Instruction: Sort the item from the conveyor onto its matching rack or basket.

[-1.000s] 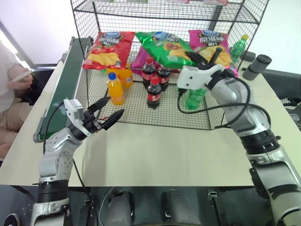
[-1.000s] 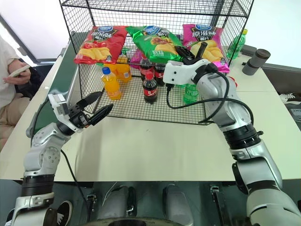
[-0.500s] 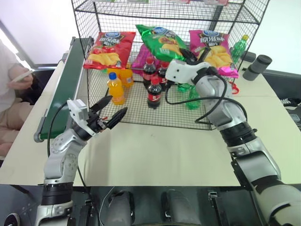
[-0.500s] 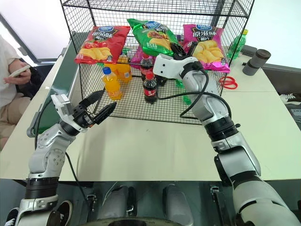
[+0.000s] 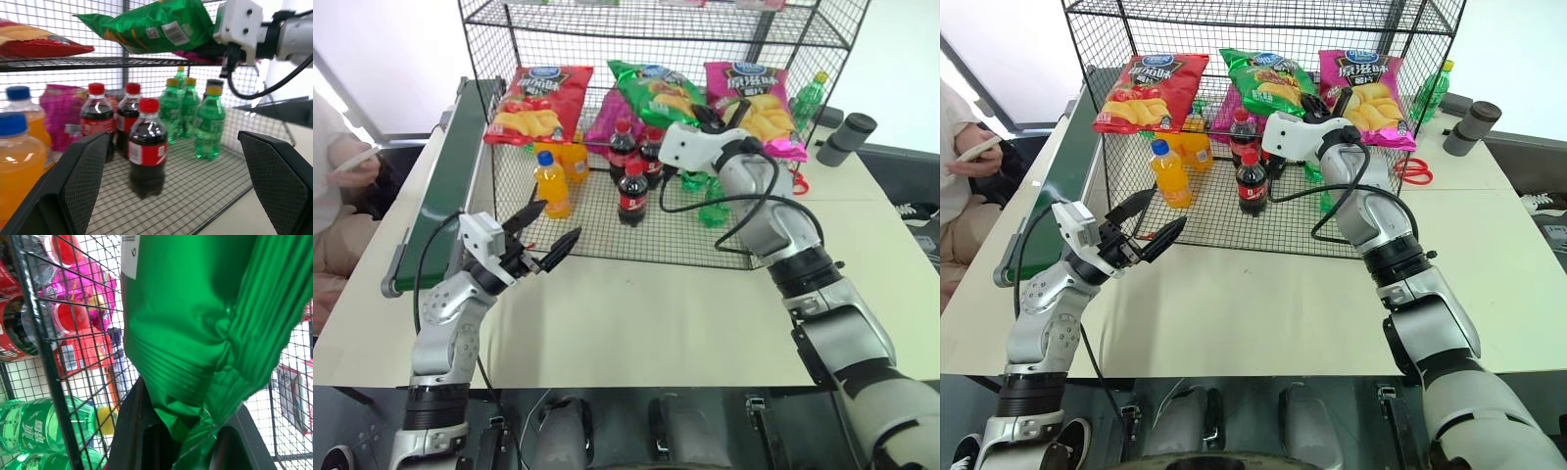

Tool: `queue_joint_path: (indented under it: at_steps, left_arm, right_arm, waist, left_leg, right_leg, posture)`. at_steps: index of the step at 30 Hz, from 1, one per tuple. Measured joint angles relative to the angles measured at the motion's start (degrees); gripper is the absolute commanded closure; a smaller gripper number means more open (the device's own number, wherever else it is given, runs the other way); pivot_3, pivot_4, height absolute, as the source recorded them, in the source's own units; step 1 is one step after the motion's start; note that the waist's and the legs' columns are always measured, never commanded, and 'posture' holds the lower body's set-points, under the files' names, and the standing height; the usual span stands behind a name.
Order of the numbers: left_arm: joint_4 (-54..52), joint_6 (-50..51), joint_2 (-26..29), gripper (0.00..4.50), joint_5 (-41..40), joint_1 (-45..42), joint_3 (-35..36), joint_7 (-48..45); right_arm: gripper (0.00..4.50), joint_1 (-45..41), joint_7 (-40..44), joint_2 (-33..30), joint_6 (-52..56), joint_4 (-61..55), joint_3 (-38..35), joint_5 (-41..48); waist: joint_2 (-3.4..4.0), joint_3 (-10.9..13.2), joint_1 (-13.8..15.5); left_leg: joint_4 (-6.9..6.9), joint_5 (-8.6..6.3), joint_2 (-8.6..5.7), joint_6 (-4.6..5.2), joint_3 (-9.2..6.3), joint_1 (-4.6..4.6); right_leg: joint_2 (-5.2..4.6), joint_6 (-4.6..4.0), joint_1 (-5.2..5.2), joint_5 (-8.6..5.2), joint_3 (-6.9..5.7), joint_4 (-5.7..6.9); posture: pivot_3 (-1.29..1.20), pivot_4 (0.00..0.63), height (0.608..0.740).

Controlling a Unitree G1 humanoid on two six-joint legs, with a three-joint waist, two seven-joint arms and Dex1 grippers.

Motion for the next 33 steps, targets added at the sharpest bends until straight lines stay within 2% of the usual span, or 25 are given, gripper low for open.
queue_joint_path:
  at_steps: [7,8,10,15,27,33]
  left_arm:
    - [0.07,-3.1,-0.42,0.0,1.75,0.08,0.0,2.25]
    - [0.07,-3.26,-0.46,0.0,1.89,0.08,-0.01,2.46]
    - [0.07,-3.75,-0.65,0.0,2.08,0.12,-0.03,2.79]
    - [0.07,-3.8,-0.76,0.0,2.08,0.53,-0.1,3.0]
    - [0.17,-4.26,-1.4,0.0,2.7,1.06,-1.52,2.99]
    - [0.25,-4.37,-1.73,0.0,3.02,1.14,-2.17,2.99]
  right_arm:
    - [4.24,-0.34,1.0,-0.02,0.42,0.41,0.39,-0.05]
    - [3.22,-0.55,1.11,-0.01,0.42,0.5,0.39,-0.04]
    - [2.53,-0.81,1.37,0.0,0.49,0.63,0.39,0.0]
    - [0.22,-2.4,2.61,0.79,0.95,-0.28,-0.4,1.33]
    - [0.22,-3.34,15.76,4.21,7.28,-7.14,-3.57,13.12]
    - [0.22,-3.22,18.2,5.96,12.33,-9.48,-6.78,20.02]
  waist:
    - [0.0,0.0,0.01]
    - [0.0,0.0,0.0]
    - [0.0,0.0,0.01]
    - [0.0,0.0,-0.21]
    - [0.01,0.0,0.12]
    - [0.01,0.0,0.08]
  left_leg:
    - [0.0,0.0,0.0,0.0,0.0,0.0]
    - [0.0,0.0,0.0,0.0,0.0,0.0]
    - [0.0,0.0,0.0,0.0,0.0,0.0]
    - [0.0,0.0,0.02,0.0,0.0,0.03]
    - [0.0,-0.02,0.02,0.03,-0.01,0.01]
    - [0.0,-0.02,0.04,0.03,-0.02,0.01]
  right_leg:
    - [-0.01,0.0,0.0,0.0,0.0,0.0]
    - [0.0,0.0,0.0,0.0,0.0,0.0]
    - [0.0,0.0,0.0,0.0,0.0,0.0]
    - [0.02,0.0,0.01,0.0,0.0,0.03]
    - [0.0,0.0,0.02,0.0,-0.02,0.0]
    - [0.01,0.0,0.02,0.0,-0.03,0.01]
  posture:
    - [0.0,0.15,0.74]
    - [0.0,0.15,0.74]
    - [0.0,0.15,0.74]
    - [0.0,0.15,0.74]
    - [0.0,0.15,0.74]
    - [0.0,0.15,0.74]
